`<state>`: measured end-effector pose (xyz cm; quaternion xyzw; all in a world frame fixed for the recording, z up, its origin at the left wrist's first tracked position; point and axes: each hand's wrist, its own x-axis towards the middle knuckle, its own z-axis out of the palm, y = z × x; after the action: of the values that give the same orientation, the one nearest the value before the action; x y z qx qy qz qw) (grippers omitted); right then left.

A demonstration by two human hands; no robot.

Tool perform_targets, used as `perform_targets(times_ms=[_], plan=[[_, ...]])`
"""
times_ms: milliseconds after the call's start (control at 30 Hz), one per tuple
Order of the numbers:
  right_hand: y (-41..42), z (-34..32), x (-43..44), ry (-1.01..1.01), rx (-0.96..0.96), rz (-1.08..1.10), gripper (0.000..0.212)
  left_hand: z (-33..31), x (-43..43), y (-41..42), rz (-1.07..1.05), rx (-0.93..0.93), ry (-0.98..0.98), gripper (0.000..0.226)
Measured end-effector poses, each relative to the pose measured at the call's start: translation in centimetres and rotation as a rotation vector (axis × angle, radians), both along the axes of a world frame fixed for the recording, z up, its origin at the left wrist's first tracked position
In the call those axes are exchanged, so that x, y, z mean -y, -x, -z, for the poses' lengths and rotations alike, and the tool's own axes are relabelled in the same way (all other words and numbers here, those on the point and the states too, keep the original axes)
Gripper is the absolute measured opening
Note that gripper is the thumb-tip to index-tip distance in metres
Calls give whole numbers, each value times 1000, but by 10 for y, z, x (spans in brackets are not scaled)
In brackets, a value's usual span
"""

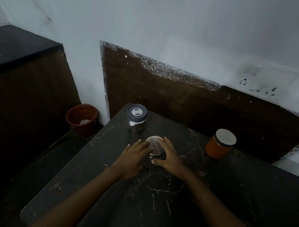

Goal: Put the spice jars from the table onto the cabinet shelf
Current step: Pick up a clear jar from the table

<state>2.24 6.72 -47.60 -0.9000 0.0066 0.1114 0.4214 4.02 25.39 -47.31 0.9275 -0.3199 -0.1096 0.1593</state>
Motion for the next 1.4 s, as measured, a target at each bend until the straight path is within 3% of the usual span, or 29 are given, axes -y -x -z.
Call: perform_targets(times_ms=[167,367,500,667,800,933,1067,1133,1300,1400], plan=[[2,15,-9,-117,105,168,75,8,-3,3,-4,-28,60,69],[9,2,-2,-177,82,185,69,-6,-4,4,52,-65,42,76],[36,-40,26,-291,19,121,61,-35,5,19,156,-84,160,103],[94,-95,68,-448,-26,98,41,-78,29,61,360,16,166,127],[141,-119,92,-498,-24,161,34,-103,56,97,438,3,271,127],[183,-126,111,-543,-40,251,42,-117,80,123,489,-71,391,123],[215,-131,124,-573,-50,295,42,-126,102,141,532,-58,381,122],[230,-135,131,-511,-8,293,51,-129,109,148,537,-30,377,122],[277,-134,154,-256,-10,123,114,-131,127,166,540,16,288,125],[290,-128,158,-72,-12,79,131,-128,138,176,547,18,251,124]])
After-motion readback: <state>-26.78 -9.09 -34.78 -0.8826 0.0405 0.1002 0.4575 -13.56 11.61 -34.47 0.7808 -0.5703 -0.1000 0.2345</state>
